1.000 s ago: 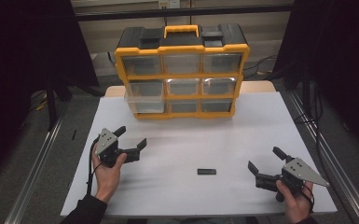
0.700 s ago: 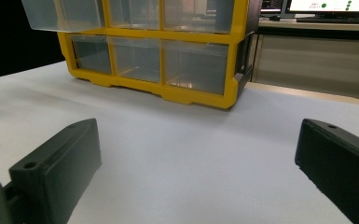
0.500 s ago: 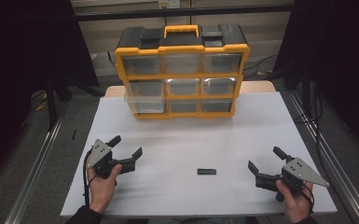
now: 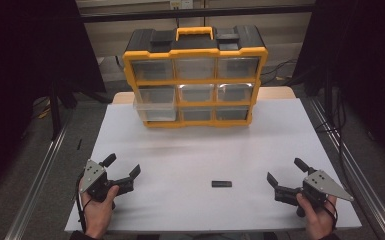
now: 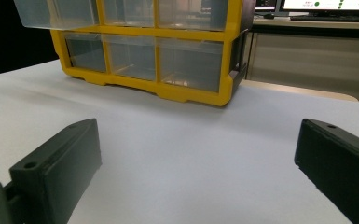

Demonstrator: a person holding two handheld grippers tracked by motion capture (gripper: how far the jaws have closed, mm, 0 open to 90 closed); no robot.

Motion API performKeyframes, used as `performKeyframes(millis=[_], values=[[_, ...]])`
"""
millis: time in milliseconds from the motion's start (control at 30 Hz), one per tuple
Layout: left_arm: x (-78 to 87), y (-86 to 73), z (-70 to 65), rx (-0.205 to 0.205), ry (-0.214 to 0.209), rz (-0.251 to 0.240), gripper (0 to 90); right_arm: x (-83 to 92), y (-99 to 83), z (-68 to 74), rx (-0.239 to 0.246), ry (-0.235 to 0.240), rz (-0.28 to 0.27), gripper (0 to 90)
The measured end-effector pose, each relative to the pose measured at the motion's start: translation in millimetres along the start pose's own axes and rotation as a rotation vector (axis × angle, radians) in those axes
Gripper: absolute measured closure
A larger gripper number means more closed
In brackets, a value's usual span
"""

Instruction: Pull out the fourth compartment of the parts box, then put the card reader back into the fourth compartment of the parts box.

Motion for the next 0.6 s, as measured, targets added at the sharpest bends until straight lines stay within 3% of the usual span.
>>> performKeyframes(millis=[267, 600], values=[[4.4, 1.2, -0.2, 0.021, 0.008, -0.004, 3.7, 1.4, 0.1, -0.3, 0.002, -0.004, 0.0, 0.2], [-1.3, -0.8, -3.8, 0.029, -0.102, 0.07, 3.8, -1.3, -0.6, -0.2, -0.007, -0.001, 0.002, 0.2]])
Point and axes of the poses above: each handheld gripper's, and its own axes: x roughly backward along the jaws, y roughly out of its top, z roughly to its left, the point moved 6 cm from there along -x, roughly forward along the jaws, and after that the axes turned 8 degrees about -z, right-handed, at the moved point
